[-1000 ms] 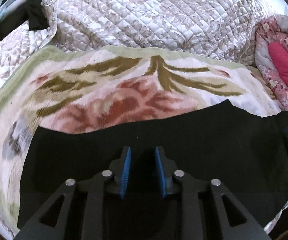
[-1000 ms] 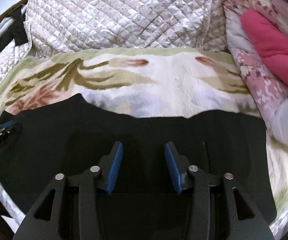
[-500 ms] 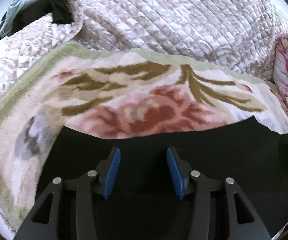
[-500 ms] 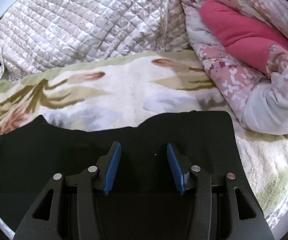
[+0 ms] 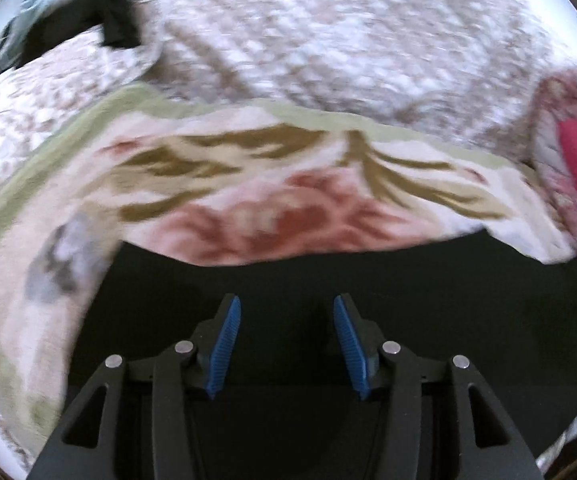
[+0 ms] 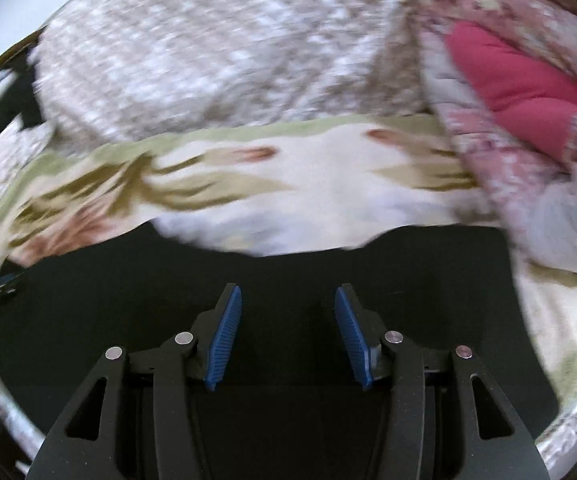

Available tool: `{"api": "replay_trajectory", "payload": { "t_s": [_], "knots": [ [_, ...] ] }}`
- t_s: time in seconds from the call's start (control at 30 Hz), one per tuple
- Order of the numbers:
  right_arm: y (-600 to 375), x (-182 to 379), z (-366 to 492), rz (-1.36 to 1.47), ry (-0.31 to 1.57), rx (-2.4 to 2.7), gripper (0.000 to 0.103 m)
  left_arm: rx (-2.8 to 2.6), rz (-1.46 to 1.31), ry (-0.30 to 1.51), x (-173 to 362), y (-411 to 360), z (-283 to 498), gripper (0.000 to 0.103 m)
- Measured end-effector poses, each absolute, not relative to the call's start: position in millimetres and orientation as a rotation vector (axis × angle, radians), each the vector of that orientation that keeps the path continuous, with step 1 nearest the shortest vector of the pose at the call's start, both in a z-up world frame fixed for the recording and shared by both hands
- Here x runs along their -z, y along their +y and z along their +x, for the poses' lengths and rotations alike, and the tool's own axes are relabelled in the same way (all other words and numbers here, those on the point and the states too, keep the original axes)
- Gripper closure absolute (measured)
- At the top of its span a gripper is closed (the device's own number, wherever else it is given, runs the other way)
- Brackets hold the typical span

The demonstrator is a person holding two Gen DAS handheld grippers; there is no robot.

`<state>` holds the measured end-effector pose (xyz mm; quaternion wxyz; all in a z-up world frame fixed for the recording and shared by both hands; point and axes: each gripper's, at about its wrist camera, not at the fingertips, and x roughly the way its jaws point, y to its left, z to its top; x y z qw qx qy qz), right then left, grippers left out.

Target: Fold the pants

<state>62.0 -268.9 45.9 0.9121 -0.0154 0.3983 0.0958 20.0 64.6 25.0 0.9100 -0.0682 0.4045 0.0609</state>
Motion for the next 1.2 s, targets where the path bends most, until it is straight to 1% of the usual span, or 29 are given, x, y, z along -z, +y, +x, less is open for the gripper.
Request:
{"api": "replay_trajectory", "payload": {
  "t_s": [0.1,0.13,0.2,0.37,0.6,0.8,0.9,1.13,1.2],
  "knots": [
    [-240.2,-37.9,55.0,-0.086,0.831,-0.281,0.053,-0.050,-0.117,0.881,-12.9,45.0,23.4,0.050],
    [-232.9,-32.4,55.4,-0.110,0.851,-0.294,0.053,-0.065,-0.086,0.871,-10.7,39.2,23.3,0.048],
    [-221.7,-14.4,60.4,-0.157,0.927,-0.303,0.053,-0.080,-0.041,0.854,-10.9,33.2,22.2,0.048],
    [-219.3,-27.5,51.8,-0.135,0.864,-0.338,0.053,-0.086,-0.076,0.862,-17.5,37.1,17.3,0.048],
    [-201.0,-32.9,15.2,-0.169,0.812,-0.417,0.053,-0.084,-0.069,0.829,-28.8,26.9,-6.0,0.048],
    [-185.3,-22.1,-6.3,-0.200,0.831,-0.473,0.053,-0.090,-0.083,0.848,-20.6,24.1,-29.6,0.048],
    [-180.5,-11.2,-6.1,-0.212,0.872,-0.487,0.053,-0.092,-0.074,0.850,-12.7,22.8,-36.3,0.048],
    [-178.0,-6.7,-7.0,-0.214,0.866,-0.487,0.048,-0.095,-0.058,0.838,-10.9,20.0,-37.9,0.047],
    [-177.6,-5.5,-8.7,-0.222,0.855,-0.494,0.043,-0.094,-0.052,0.834,-10.3,19.6,-38.9,0.047]
  ]
}}
